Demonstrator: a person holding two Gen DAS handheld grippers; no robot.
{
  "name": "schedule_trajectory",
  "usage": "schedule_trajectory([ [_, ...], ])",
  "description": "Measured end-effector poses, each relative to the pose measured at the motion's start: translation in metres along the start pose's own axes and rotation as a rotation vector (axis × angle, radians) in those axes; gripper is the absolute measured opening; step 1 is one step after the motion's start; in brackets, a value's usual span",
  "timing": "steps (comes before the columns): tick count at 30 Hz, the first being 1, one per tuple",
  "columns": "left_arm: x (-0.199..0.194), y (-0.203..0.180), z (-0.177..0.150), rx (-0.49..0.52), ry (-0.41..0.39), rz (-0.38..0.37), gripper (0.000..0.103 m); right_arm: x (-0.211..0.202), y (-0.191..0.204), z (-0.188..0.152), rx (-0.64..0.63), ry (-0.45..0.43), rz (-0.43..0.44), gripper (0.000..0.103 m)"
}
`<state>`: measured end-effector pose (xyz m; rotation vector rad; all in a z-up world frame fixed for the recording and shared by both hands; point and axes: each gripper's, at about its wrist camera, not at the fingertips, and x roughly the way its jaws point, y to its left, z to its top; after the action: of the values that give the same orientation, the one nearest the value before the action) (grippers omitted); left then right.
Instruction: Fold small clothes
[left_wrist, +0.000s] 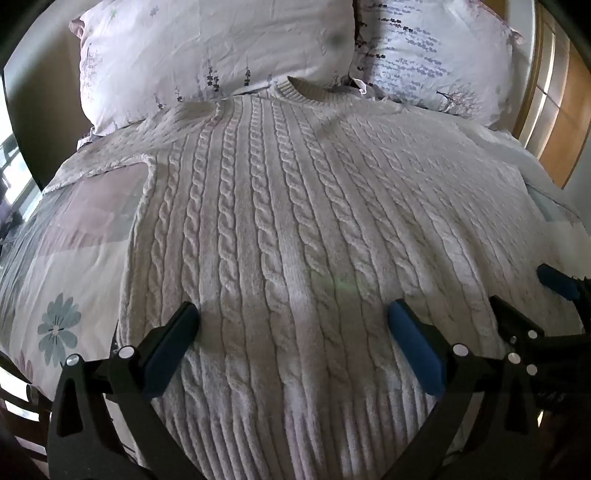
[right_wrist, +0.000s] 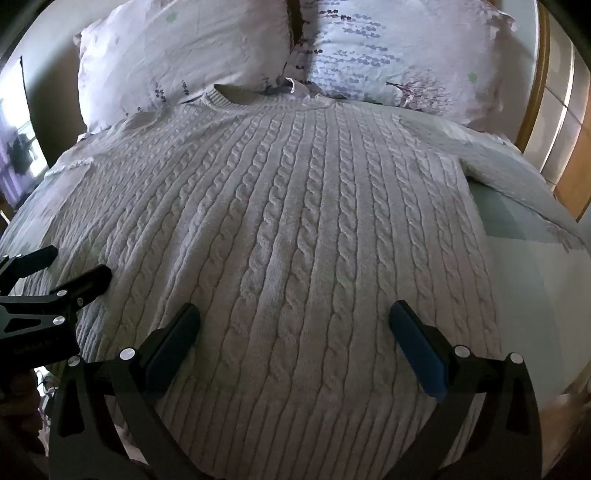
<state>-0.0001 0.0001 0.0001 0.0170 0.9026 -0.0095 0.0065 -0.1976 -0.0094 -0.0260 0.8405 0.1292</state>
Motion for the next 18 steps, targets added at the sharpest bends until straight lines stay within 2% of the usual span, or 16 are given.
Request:
schedule_trajectory([
  [18,-0.0005,-0.0001,-0.0002,0.003,-0.008,0.002,0.101,-0.0003,0.0,0.0005,0.001,0.009,0.001,0.102],
])
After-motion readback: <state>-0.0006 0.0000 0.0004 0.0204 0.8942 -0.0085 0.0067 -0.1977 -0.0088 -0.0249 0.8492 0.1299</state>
